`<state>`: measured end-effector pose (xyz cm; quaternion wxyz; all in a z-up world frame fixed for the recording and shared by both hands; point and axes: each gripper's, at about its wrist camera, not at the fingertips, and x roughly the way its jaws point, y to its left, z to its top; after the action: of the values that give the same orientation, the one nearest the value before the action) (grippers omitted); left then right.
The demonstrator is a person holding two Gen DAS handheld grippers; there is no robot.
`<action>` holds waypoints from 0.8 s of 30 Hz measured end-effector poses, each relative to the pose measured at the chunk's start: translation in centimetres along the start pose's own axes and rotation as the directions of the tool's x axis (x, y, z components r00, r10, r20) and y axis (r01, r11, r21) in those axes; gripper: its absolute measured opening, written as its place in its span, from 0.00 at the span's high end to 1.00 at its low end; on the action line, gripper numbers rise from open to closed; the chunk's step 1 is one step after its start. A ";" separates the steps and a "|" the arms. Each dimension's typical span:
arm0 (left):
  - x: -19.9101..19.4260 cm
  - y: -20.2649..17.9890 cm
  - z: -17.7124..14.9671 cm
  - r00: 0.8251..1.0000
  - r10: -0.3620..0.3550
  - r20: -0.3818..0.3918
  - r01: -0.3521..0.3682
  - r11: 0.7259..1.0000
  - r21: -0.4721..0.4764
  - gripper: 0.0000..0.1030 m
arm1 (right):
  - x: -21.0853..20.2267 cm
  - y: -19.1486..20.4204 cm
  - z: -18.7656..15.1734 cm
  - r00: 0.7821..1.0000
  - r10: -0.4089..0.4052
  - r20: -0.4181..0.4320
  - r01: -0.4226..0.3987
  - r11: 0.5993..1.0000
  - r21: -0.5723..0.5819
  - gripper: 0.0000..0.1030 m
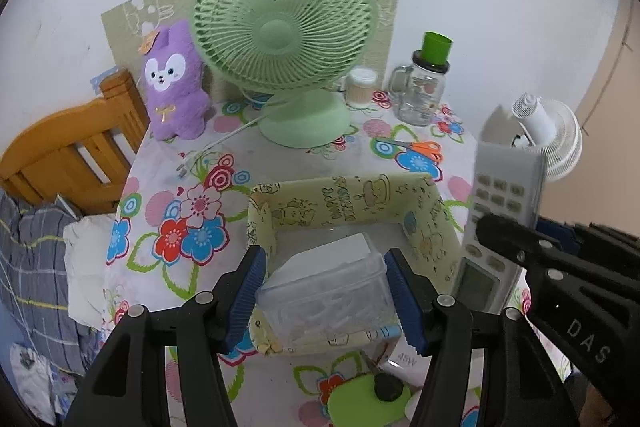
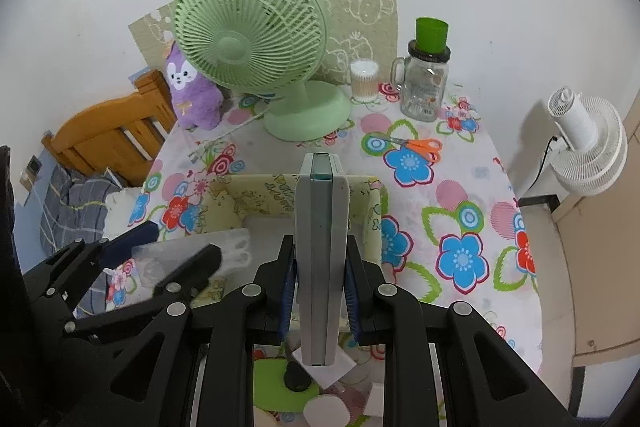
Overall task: Organize rigid objects
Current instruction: 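Lift and carry the remote with the right gripper while the left carries the plastic box over the fabric box, then lower both held items into the fabric box and open both grippers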
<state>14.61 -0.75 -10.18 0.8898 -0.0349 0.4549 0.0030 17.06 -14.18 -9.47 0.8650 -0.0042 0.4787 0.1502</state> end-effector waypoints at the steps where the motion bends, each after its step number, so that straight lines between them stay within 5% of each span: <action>1: 0.3 0.2 0.1 1.000 -0.001 -0.001 0.001 1.000 -0.009 0.39 | 0.5 -0.2 0.1 1.000 -0.006 -0.011 0.006 1.000 0.000 0.76; 24: 6.7 0.6 0.4 0.994 0.015 -0.112 -0.020 0.999 -0.048 0.39 | 7.6 -1.9 1.1 0.989 0.009 -0.149 -0.005 1.000 0.025 0.76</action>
<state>18.87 -0.35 -15.41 0.8619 -0.0527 0.5039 0.0200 22.28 -13.88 -15.45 0.8263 -0.0029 0.5438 0.1465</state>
